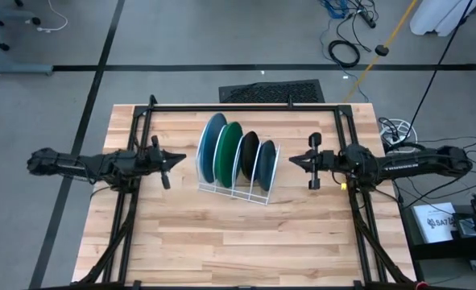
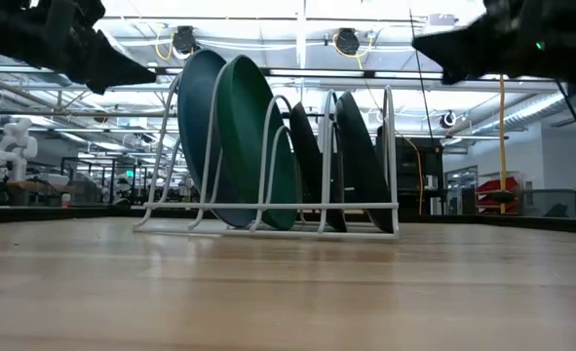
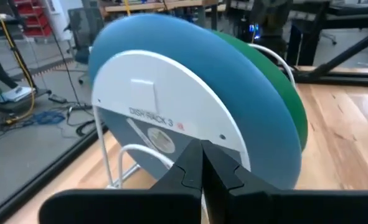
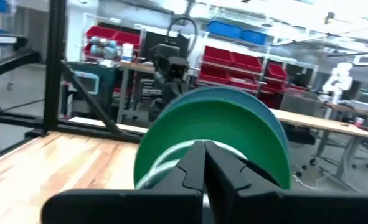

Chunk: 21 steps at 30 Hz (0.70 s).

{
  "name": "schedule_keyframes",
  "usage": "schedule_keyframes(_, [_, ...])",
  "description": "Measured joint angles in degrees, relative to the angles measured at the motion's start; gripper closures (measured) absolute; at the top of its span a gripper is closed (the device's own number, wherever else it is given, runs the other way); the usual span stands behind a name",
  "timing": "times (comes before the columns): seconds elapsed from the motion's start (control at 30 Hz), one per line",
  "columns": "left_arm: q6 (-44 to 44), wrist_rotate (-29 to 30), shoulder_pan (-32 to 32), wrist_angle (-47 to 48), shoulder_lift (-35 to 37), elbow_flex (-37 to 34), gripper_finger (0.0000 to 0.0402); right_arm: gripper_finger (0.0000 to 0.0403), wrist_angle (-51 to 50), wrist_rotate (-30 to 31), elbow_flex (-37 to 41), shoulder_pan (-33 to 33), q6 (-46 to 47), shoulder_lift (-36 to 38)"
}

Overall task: Sort dishes
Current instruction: Return to Home Position

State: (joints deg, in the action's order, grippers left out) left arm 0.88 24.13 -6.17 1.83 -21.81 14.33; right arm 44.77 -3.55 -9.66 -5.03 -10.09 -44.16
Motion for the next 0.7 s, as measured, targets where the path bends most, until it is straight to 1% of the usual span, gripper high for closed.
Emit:
schedule_keyframes(0.13, [1.5, -4.3, 3.6, 1.0, 3.1, 0.0, 0.0401, 0.0403, 4.4, 2.8, 6.2, -0.6, 2.0, 3.4])
schedule_keyframes(0.23, [1.4, -5.5, 5.7, 3.9, 5.3, 0.0, 0.0401, 0.0403, 4.3, 4.1, 8.8, -1.0, 2.9, 6.5])
schedule_keyframes(0.3, [0.9, -5.7, 6.7, 7.2, 7.0, 0.0, 0.0401, 0.0403, 1.8, 4.0, 8.8, -1.1, 3.5, 8.4])
schedule_keyframes(0.5, [0.2, -7.1, 7.4, 9.0, 12.9, 0.1, 0.0401, 0.0403, -7.6, 3.9, 8.8, -1.1, 3.7, 14.3])
schedule_keyframes(0.57, [-0.9, -7.1, 7.4, 12.1, 14.8, 0.0, 0.0401, 0.0403, -9.8, 3.9, 8.8, -1.1, 3.7, 17.0])
schedule_keyframes(0.7, [-2.7, -7.1, 7.4, 12.3, 19.3, -3.7, 0.0401, 0.0403, -16.3, 4.2, 8.8, -1.2, 4.1, 23.1])
